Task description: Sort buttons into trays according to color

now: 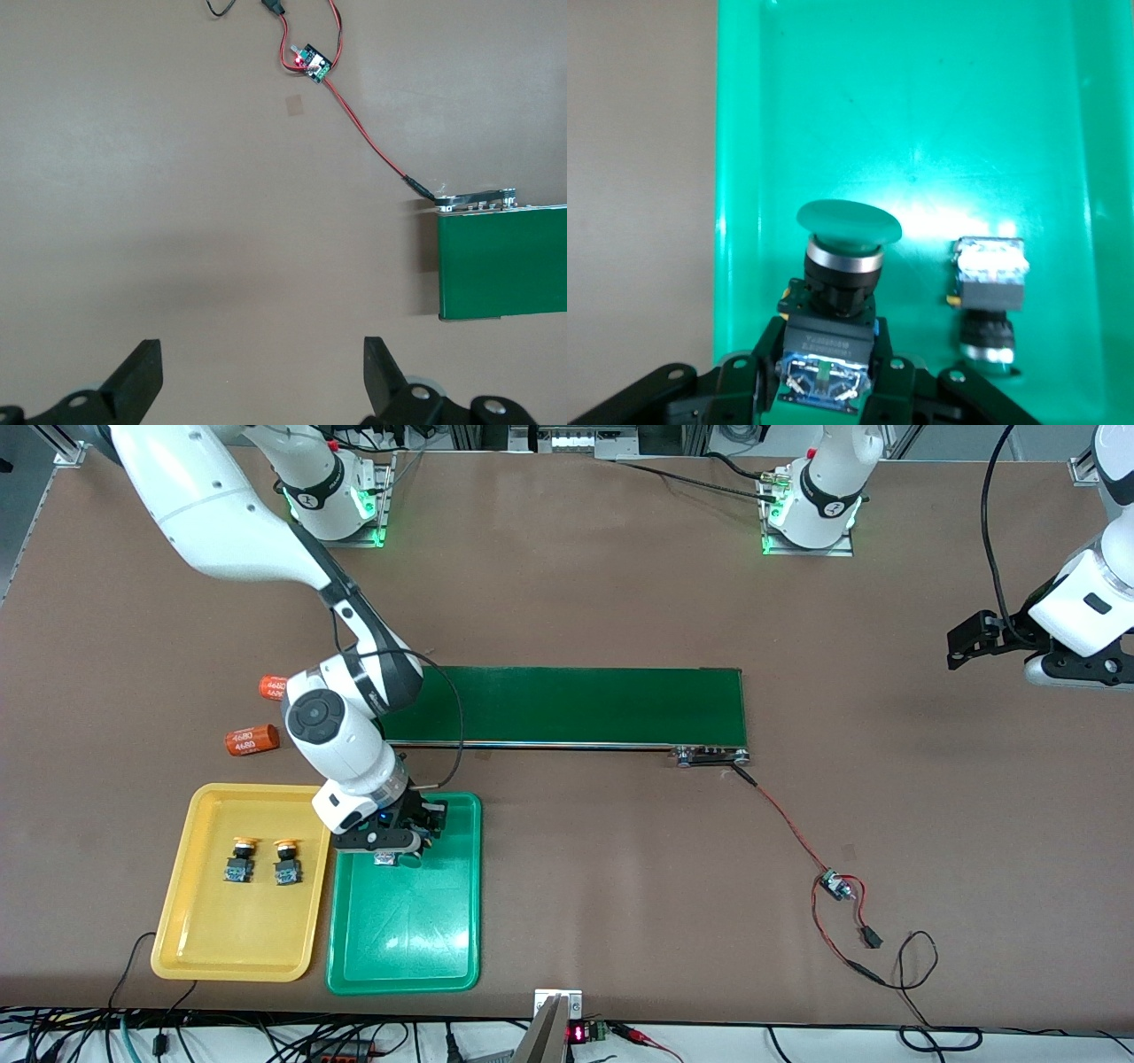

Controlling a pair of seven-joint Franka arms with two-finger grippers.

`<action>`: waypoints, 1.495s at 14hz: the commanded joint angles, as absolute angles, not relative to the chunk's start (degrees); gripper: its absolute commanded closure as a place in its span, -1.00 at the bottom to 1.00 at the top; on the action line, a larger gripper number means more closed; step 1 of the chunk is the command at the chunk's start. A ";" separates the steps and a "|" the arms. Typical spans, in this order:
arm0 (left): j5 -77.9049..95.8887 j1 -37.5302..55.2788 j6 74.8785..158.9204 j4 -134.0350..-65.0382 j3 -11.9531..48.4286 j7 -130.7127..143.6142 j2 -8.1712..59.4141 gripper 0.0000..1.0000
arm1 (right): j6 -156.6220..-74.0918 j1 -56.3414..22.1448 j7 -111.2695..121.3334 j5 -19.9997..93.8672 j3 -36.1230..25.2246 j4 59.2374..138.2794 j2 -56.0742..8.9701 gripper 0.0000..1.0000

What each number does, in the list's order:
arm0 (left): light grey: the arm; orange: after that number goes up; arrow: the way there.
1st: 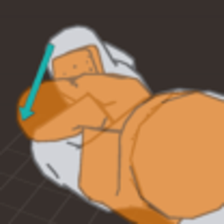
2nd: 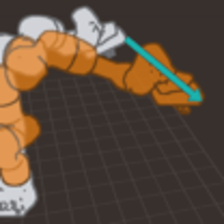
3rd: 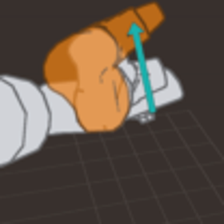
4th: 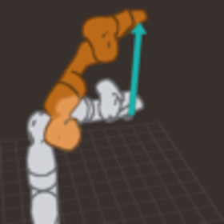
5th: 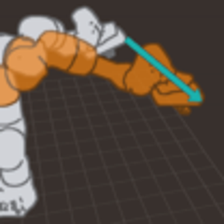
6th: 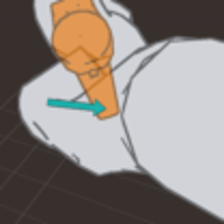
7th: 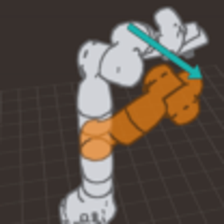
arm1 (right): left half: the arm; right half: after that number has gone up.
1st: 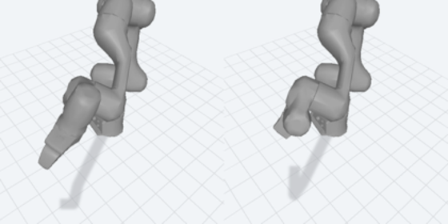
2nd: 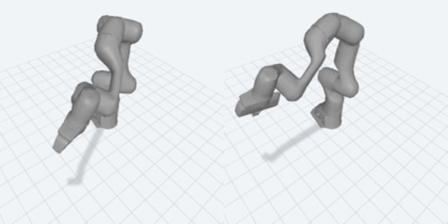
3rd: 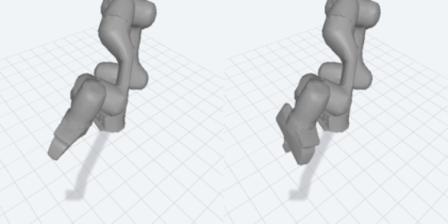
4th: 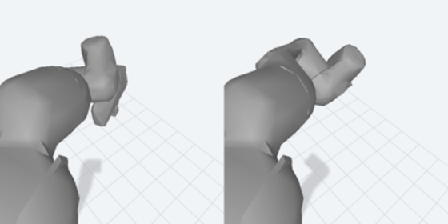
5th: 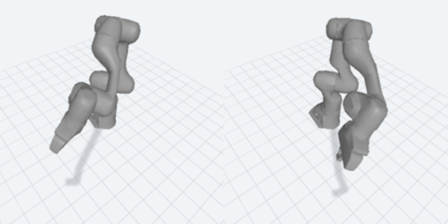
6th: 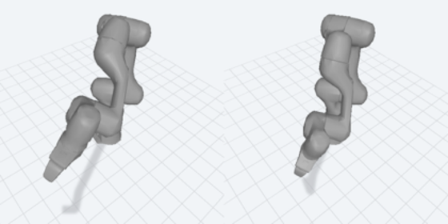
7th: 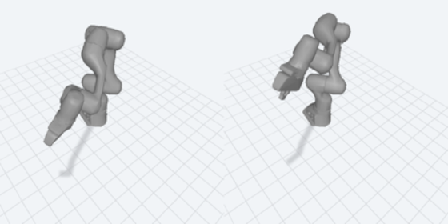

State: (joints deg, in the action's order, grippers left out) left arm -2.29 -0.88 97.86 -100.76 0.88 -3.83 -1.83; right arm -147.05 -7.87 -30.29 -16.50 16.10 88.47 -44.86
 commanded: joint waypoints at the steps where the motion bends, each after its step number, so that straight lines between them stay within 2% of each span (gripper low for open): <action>1: -1.76 -0.44 96.86 -99.76 0.26 -5.01 -1.58 -1.00 | -147.04 -9.32 -29.62 -17.31 14.85 85.43 -46.75 0.87; 3: -1.76 -0.44 96.86 -99.76 0.26 -5.01 -1.58 -1.00 | -147.74 -9.40 -29.62 -17.31 14.50 85.43 -47.46 0.69; 4: -1.76 -0.44 96.86 -99.76 0.26 -5.01 -1.58 -1.00 | -148.44 -9.32 -29.71 -17.31 14.41 85.52 -47.46 0.05; 5: -1.76 -0.44 96.86 -99.76 0.26 -5.01 -1.58 -1.00 | -148.97 -9.23 -29.71 -17.31 14.15 85.69 -47.46 -0.47; 6: -1.76 -0.44 96.86 -99.76 0.26 -5.01 -1.58 -1.00 | -149.06 -9.14 -29.62 -17.31 14.06 85.69 -47.46 -0.77; 7: -1.76 -0.44 96.86 -99.76 0.26 -5.01 -1.58 -1.00 | -149.06 -8.97 -29.36 -17.31 14.06 85.69 -47.46 -0.98; 11: -1.76 -0.44 96.86 -99.76 0.26 -5.01 -1.58 -1.00 | -146.62 -8.27 -28.83 -17.23 13.97 86.74 -43.79 -1.00; 17: -1.84 -0.35 96.86 -99.76 0.26 -5.01 -1.67 -1.00 | -120.18 -4.66 -22.59 -15.82 14.15 87.10 -29.64 -1.00; 19: -1.85 -0.44 96.86 -99.76 0.26 -5.10 -1.58 -1.00 | -113.67 -2.47 -20.15 -7.33 14.06 87.01 -25.07 -1.00; 21: -1.85 -0.44 96.86 -99.76 0.26 -5.10 -1.67 -1.00 | -108.22 -0.19 -13.83 -5.54 13.89 86.84 -21.72 -1.00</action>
State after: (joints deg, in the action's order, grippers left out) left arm -2.29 -0.88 97.86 -100.72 0.87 -3.83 -1.82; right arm -112.14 -2.61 -18.95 -8.34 13.76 85.31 -25.47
